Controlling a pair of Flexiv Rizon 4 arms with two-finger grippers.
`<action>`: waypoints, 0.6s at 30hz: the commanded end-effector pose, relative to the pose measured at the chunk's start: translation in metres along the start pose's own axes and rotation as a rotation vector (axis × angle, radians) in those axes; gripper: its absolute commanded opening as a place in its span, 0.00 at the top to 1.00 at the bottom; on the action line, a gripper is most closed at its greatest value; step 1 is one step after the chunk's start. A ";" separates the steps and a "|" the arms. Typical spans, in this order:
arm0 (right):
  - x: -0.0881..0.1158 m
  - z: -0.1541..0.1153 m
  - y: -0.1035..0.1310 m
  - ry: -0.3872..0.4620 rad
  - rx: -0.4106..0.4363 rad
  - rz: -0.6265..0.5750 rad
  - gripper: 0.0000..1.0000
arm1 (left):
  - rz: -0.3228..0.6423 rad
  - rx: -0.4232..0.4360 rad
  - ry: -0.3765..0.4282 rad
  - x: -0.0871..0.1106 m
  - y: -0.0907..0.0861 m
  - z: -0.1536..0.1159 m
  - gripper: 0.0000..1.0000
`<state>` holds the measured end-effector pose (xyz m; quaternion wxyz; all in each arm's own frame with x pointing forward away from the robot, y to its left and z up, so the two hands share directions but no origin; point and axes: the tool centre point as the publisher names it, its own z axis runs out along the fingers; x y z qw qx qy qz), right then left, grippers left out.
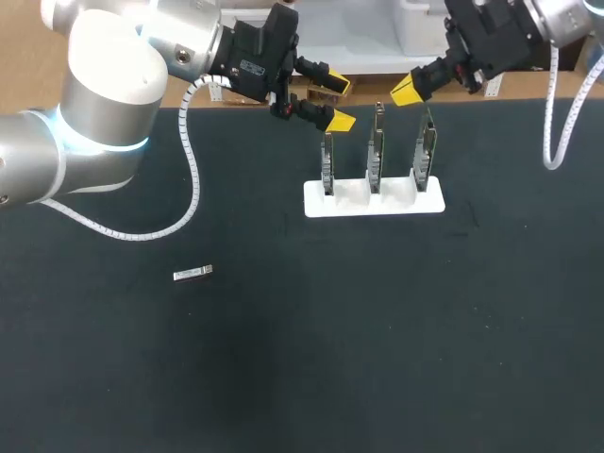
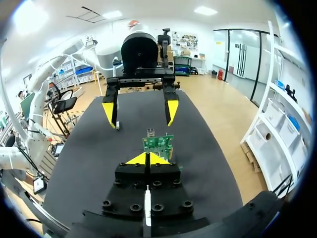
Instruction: Pick up the optical module with the left hand, and insert it into the network port with the right hand.
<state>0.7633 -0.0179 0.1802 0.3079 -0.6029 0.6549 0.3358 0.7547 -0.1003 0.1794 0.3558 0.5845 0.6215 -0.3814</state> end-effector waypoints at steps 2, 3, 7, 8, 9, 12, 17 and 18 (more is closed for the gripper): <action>-0.006 0.006 -0.008 -0.001 -0.013 -0.007 1.00 | -0.001 0.003 0.004 -0.001 0.001 0.000 0.00; -0.007 0.007 -0.008 -0.001 -0.014 -0.009 1.00 | -0.001 0.003 0.004 -0.001 0.001 0.000 0.00; -0.010 0.011 -0.010 -0.004 -0.018 -0.014 1.00 | -0.001 0.003 0.004 -0.001 0.001 0.000 0.00; -0.010 0.012 -0.011 -0.003 -0.020 -0.015 1.00 | -0.001 0.003 0.004 -0.001 0.001 0.000 0.00; -0.010 0.013 -0.012 -0.003 -0.023 -0.017 1.00 | -0.001 0.003 0.004 -0.001 0.001 0.000 0.00; -0.011 0.016 -0.012 0.003 -0.031 -0.024 1.00 | -0.001 0.003 0.004 -0.001 0.001 0.000 0.00; -0.011 0.019 -0.013 0.006 -0.040 -0.025 1.00 | -0.001 0.003 0.004 -0.001 0.001 0.000 0.00; -0.011 0.020 -0.013 0.007 -0.041 -0.025 1.00 | -0.001 0.003 0.004 -0.001 0.001 0.000 0.00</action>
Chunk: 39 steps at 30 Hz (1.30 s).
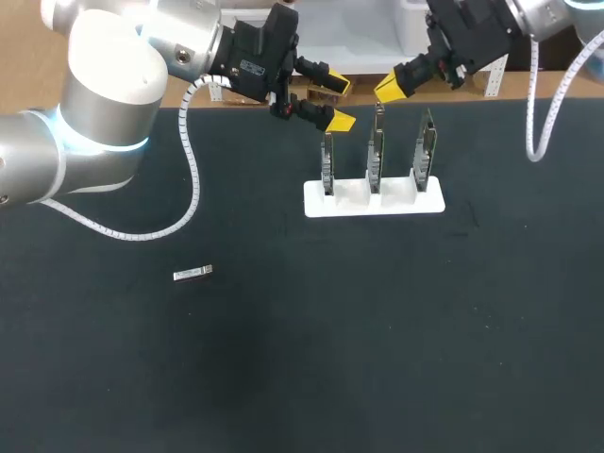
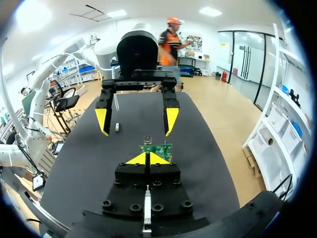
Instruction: Pick up the optical module with the left hand, and insert it into the network port with the right hand.
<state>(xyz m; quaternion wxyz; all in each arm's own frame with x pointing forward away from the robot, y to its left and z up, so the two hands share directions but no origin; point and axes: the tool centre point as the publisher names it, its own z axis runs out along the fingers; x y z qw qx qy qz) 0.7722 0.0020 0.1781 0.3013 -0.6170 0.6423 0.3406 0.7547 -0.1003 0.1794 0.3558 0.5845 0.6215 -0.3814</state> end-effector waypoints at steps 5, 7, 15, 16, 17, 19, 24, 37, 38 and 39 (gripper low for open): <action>0.001 0.005 -0.005 0.006 -0.014 0.006 1.00 | -0.001 0.003 0.004 -0.001 0.001 0.000 0.00; 0.001 0.006 -0.006 0.008 -0.015 0.007 1.00 | -0.001 0.003 0.004 -0.001 0.001 0.000 0.00; 0.006 0.007 -0.007 0.016 -0.015 0.016 1.00 | -0.001 0.003 0.004 -0.001 0.001 0.000 0.00; 0.006 0.008 -0.007 0.017 -0.015 0.017 1.00 | -0.001 0.003 0.004 -0.001 0.001 0.000 0.00; 0.007 0.008 -0.006 0.018 -0.016 0.018 1.00 | -0.001 0.003 0.004 -0.001 0.001 0.000 0.00; 0.009 0.008 -0.005 0.026 -0.016 0.019 1.00 | -0.001 0.003 0.004 -0.001 0.001 0.000 0.00; 0.014 0.011 -0.003 0.032 -0.018 0.028 1.00 | -0.001 0.003 0.004 -0.001 0.001 0.000 0.00; 0.018 0.017 -0.001 0.044 -0.023 0.041 1.00 | -0.001 0.003 0.004 -0.001 0.001 0.000 0.00; 0.017 0.017 0.000 0.045 -0.025 0.040 1.00 | -0.001 0.003 0.004 -0.001 0.001 0.000 0.00; 0.017 0.017 0.000 0.046 -0.026 0.040 1.00 | -0.001 0.003 0.004 -0.001 0.001 0.000 0.00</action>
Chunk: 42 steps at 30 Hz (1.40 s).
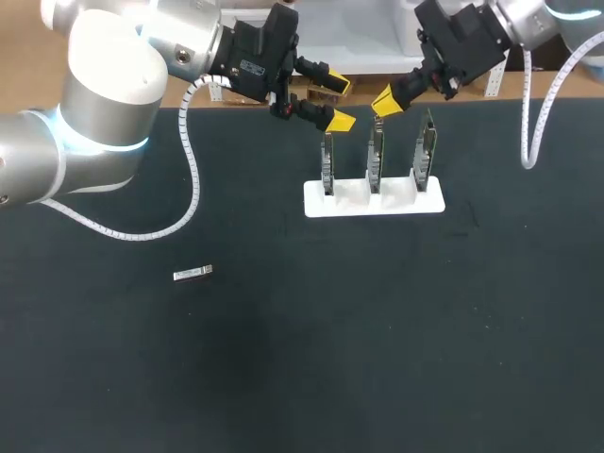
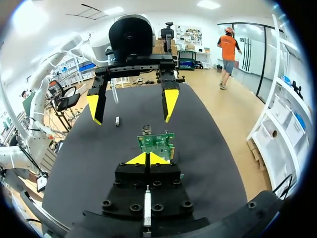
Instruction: Pick up the optical module with the left hand, and insert it into the network port with the right hand.
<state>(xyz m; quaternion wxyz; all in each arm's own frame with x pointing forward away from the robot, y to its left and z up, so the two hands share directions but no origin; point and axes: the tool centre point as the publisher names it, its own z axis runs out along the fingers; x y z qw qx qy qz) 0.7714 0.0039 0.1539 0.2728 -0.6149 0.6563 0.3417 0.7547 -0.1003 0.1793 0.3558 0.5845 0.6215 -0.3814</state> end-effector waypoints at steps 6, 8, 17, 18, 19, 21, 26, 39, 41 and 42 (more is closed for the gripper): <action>-0.001 0.002 0.000 0.006 -0.001 0.001 1.00 | -0.001 0.003 0.004 -0.001 0.001 0.000 0.00; -0.001 0.003 0.000 0.006 -0.001 0.003 1.00 | -0.001 0.003 0.004 -0.001 0.001 0.000 0.00; 0.000 0.003 -0.001 0.009 -0.003 0.000 1.00 | -0.001 0.003 0.004 -0.001 0.001 0.000 0.00; 0.000 0.003 -0.001 0.009 -0.003 0.000 1.00 | -0.001 0.003 0.004 -0.001 0.001 0.000 0.00; 0.000 0.004 -0.001 0.009 -0.003 0.000 1.00 | -0.001 0.003 0.004 -0.001 0.001 0.000 0.00; 0.000 0.004 -0.001 0.009 -0.003 0.001 1.00 | -0.001 0.003 0.004 -0.001 0.001 0.000 0.00; 0.002 0.005 -0.001 0.015 -0.009 -0.001 1.00 | -0.001 0.003 0.004 -0.001 0.001 0.000 0.00; 0.007 0.007 0.002 0.018 -0.015 0.012 1.00 | -0.001 0.003 0.004 -0.001 0.001 0.000 0.00; 0.008 0.008 0.003 0.017 -0.015 0.014 1.00 | -0.001 0.003 0.004 -0.001 0.001 0.000 0.00; 0.008 0.008 0.003 0.017 -0.015 0.015 1.00 | -0.001 0.003 0.004 -0.001 0.001 0.000 0.00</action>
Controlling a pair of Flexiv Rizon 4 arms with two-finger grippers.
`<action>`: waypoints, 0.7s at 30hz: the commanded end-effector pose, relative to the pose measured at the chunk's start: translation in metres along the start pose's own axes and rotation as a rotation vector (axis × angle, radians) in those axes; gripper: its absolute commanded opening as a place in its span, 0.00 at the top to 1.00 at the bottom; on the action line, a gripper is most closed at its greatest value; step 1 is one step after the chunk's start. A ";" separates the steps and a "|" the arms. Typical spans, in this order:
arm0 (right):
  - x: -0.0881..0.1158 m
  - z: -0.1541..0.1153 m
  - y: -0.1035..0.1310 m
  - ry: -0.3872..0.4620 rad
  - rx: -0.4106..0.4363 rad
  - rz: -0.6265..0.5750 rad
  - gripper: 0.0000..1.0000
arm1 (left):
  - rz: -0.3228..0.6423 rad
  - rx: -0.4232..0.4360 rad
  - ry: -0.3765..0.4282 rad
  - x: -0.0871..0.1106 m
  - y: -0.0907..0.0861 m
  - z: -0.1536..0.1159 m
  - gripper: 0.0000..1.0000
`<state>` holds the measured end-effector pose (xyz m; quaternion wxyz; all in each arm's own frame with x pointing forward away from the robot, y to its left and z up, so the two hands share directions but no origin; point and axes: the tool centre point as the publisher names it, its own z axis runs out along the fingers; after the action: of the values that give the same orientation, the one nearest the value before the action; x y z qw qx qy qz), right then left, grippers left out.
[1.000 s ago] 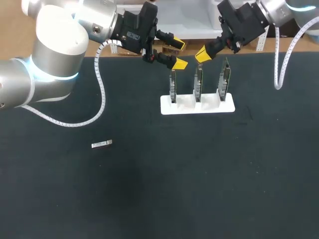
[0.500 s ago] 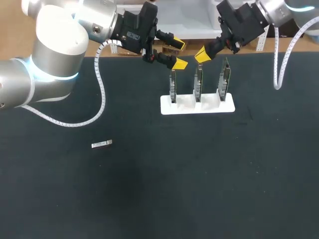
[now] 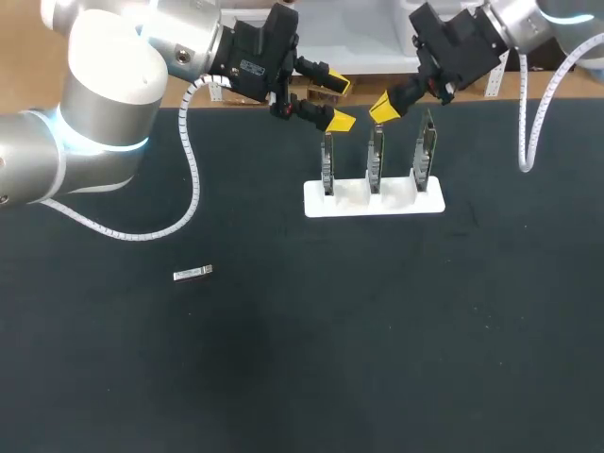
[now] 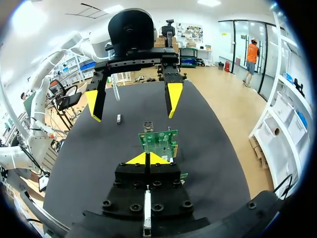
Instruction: Pick up the optical module with the left hand, and insert it into the network port with the right hand.
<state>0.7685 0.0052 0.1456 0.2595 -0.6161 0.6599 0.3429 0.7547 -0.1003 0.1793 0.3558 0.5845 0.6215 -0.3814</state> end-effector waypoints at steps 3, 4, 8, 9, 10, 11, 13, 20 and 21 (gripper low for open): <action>0.004 0.003 0.001 0.000 -0.001 0.007 1.00 | -0.001 0.002 0.004 -0.001 0.001 0.000 0.00; 0.004 0.003 0.001 0.000 -0.001 0.008 1.00 | -0.001 0.002 0.004 -0.001 0.001 0.000 0.00; 0.005 0.004 0.001 -0.001 -0.004 0.010 1.00 | -0.001 0.002 0.004 -0.001 0.001 0.000 0.00; 0.005 0.005 0.001 -0.002 -0.004 0.011 1.00 | -0.001 0.002 0.004 -0.001 0.001 0.000 0.00; 0.005 0.005 0.001 -0.002 -0.004 0.011 1.00 | -0.001 0.002 0.004 -0.001 0.001 0.000 0.00; 0.005 0.005 0.001 -0.001 -0.004 0.011 1.00 | -0.001 0.002 0.004 -0.001 0.001 0.000 0.00; 0.005 0.006 0.001 -0.002 -0.006 0.012 1.00 | -0.001 0.002 0.004 -0.001 0.001 0.000 0.00; 0.007 0.007 0.000 0.001 -0.008 0.016 1.00 | -0.001 0.002 0.004 -0.001 0.001 0.000 0.00; 0.007 0.007 0.000 0.001 -0.008 0.017 1.00 | -0.001 0.002 0.004 -0.001 0.001 0.000 0.00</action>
<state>0.7665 0.0052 0.1423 0.2543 -0.6122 0.6638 0.3464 0.7547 -0.1003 0.1793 0.3558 0.5845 0.6215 -0.3814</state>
